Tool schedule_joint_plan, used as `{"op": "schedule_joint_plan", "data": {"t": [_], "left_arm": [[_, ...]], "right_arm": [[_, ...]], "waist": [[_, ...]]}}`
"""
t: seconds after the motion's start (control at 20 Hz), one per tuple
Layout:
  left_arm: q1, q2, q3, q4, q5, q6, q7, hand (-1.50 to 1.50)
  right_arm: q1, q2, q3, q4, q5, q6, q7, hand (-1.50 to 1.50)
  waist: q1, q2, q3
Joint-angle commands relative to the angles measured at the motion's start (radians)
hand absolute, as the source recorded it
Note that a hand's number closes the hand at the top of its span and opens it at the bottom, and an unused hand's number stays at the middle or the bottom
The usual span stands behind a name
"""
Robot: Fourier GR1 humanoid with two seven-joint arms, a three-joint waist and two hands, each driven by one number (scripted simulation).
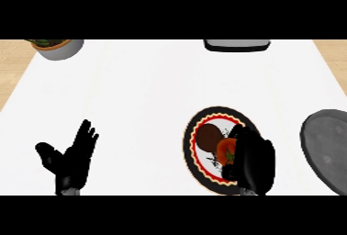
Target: Pick the tomato from the plate and place it in the pan
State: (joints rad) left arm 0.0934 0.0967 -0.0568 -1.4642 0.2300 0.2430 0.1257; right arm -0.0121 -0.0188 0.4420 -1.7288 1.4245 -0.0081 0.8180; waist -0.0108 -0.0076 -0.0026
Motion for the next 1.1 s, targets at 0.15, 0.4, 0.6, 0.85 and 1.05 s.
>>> {"op": "schedule_joint_plan", "data": {"t": [0.15,0.4,0.6,0.85,1.05], "left_arm": [[0.004,-0.006,0.005,0.020,-0.002,-0.011,-0.020,0.00],[-0.036,-0.015,-0.002,-0.033,-0.027,0.038,0.045,0.00],[-0.014,0.017,0.026,0.014,-0.001,-0.037,0.000,0.00],[-0.003,0.000,0.013,-0.057,-0.008,-0.014,0.062,0.00],[-0.022,0.010,0.046,0.022,0.011,-0.053,0.004,0.00]], "right_arm": [[-0.007,0.008,0.019,-0.280,0.194,0.038,0.165,1.50],[-0.026,0.018,-0.008,-0.441,0.194,0.203,0.213,1.50],[-0.052,-0.020,-0.197,-0.454,0.054,0.125,0.130,1.50],[-0.014,-0.095,-0.381,-0.398,-0.109,0.035,0.010,1.50],[-0.039,-0.202,-0.575,-0.164,-0.189,-0.135,-0.121,1.50]], "waist": [[0.003,0.003,0.002],[0.007,0.005,0.002],[0.010,0.007,0.003],[0.010,0.007,0.003],[0.012,0.010,0.003]]}}
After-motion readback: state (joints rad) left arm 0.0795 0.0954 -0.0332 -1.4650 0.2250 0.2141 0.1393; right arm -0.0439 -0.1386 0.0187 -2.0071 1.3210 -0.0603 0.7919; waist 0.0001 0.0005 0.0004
